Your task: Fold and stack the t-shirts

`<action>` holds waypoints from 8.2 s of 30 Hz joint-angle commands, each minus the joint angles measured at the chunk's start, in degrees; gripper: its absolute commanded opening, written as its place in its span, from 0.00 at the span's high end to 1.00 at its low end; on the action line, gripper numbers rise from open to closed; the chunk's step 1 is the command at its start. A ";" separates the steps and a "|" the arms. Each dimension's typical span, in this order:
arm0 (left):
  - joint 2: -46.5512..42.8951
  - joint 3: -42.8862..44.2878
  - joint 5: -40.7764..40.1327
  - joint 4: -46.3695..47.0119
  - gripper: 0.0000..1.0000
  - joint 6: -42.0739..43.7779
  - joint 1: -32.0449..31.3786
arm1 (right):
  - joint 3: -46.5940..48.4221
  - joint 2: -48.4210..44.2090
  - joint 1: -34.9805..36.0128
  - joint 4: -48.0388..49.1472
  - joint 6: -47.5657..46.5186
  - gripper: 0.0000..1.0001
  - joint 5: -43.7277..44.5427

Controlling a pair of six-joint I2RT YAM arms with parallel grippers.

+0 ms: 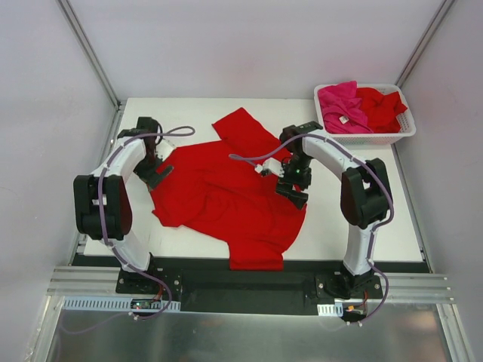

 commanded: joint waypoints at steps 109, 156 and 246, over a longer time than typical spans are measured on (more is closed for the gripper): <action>-10.63 -3.60 11.65 -6.48 0.93 -14.66 6.80 | -9.65 2.95 9.87 12.60 12.68 0.04 -11.70; -1.50 15.64 7.42 -10.00 0.88 -6.83 8.91 | -0.52 -1.08 4.59 7.32 13.12 0.04 5.44; 49.38 57.83 -1.97 -4.11 0.78 -1.04 -4.54 | -2.53 -21.13 -0.77 -17.73 0.72 0.04 15.11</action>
